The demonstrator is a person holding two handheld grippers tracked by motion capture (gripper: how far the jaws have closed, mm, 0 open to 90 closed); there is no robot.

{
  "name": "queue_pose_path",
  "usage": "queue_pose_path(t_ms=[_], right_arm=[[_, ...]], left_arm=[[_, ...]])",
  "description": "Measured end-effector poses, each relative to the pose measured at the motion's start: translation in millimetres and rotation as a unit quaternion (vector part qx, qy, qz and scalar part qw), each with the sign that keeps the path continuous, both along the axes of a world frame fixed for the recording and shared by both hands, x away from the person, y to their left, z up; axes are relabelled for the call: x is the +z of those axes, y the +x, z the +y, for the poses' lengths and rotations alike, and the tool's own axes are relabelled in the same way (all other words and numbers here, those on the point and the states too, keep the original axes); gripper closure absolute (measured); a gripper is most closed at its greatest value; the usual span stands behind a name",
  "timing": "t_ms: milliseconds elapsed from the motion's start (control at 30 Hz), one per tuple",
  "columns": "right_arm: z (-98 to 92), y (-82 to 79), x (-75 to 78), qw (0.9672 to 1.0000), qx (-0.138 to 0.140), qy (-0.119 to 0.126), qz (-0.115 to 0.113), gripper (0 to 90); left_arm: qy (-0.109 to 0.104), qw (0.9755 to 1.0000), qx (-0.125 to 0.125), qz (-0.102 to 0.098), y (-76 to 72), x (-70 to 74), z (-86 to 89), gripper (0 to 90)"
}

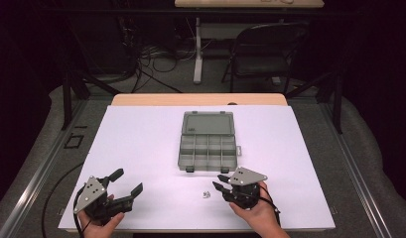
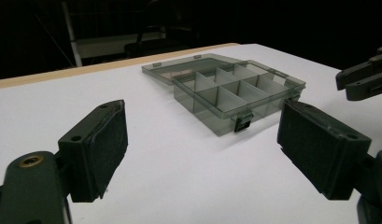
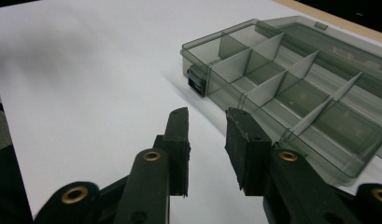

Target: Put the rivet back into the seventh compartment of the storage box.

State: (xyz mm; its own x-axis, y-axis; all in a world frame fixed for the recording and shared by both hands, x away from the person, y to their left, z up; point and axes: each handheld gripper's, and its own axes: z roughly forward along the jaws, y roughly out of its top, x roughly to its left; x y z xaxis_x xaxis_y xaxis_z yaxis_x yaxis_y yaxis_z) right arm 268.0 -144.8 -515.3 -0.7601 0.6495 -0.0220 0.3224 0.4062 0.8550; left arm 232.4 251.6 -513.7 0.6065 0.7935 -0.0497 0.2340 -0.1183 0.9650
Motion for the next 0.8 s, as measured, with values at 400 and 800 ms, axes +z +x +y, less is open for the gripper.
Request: queue_pose_path(t_ms=[400,800], right_arm=[[21.7,14.7,-13.4,0.9982,0.003,-0.029,0.052,69.9],[32.0,20.5,-26.9,0.996,0.002,-0.029,0.084,75.9]], left_arm=[[0.001,1.0,0.002,0.001,0.7,-0.2,1.9,17.0],[0.006,1.0,0.003,0.002,1.3,-0.3,2.9,17.8]])
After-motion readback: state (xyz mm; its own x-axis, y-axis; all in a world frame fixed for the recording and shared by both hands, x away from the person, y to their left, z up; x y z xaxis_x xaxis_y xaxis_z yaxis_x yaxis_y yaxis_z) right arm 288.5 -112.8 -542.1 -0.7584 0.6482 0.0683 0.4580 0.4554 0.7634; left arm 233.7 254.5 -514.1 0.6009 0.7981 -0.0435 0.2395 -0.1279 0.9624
